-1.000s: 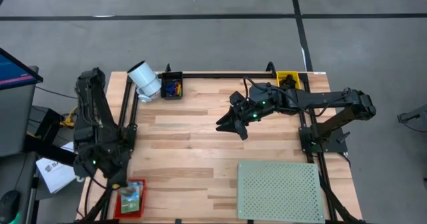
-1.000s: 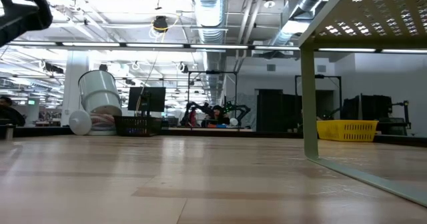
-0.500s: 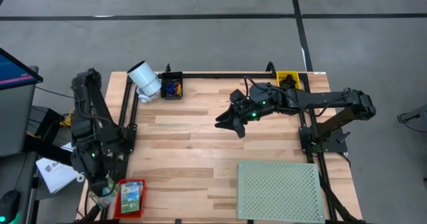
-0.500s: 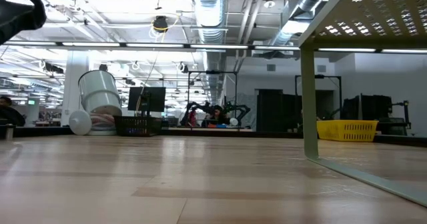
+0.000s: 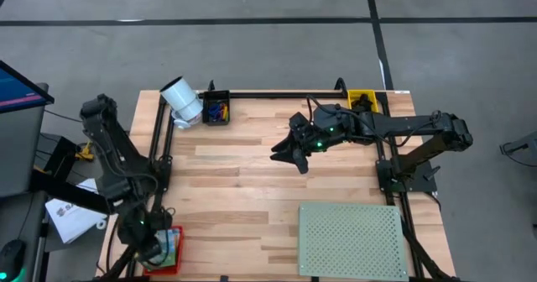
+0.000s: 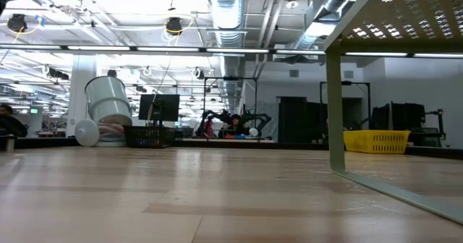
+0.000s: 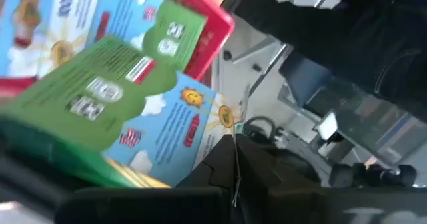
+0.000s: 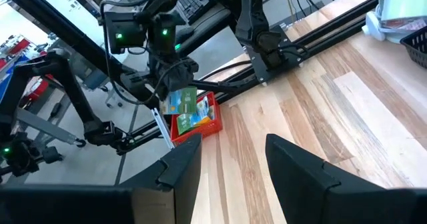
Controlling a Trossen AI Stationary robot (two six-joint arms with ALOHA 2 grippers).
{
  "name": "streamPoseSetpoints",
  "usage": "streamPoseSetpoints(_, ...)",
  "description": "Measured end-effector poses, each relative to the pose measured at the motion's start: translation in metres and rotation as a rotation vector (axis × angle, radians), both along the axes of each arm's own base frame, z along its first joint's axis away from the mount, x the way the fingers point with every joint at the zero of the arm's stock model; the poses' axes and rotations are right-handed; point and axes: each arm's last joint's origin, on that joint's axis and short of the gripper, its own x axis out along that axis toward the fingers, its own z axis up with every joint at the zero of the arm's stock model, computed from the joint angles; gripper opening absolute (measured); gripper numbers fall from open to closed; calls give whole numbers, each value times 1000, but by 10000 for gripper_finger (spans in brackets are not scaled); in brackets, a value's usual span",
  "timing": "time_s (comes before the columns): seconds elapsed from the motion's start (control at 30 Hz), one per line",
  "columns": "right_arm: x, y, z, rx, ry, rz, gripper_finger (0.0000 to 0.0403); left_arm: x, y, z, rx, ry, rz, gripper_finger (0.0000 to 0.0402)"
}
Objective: Pick & Place Office Desk Supplies
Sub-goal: Put the green crayon box into the orange bin
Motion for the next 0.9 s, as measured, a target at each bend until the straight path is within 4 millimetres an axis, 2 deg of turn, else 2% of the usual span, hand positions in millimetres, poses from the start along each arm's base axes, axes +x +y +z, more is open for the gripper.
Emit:
streamPoseSetpoints(0.2,0,0,-1,3,10,11,164,9,-2,-10,68,30,38,0)
streamPoseSetpoints(0.4,-1,0,-1,-2,16,16,164,11,0,-12,86,21,35,0)
streamPoseSetpoints(0.67,-1,2,-3,-3,34,34,164,16,-8,-4,-23,-71,8,3)
streamPoseSetpoints(0.77,-2,2,-3,-4,33,47,164,16,-9,-3,-36,-78,8,20)
streamPoseSetpoints(0.9,-2,2,-3,-6,32,48,164,14,-3,-9,45,-24,27,69)
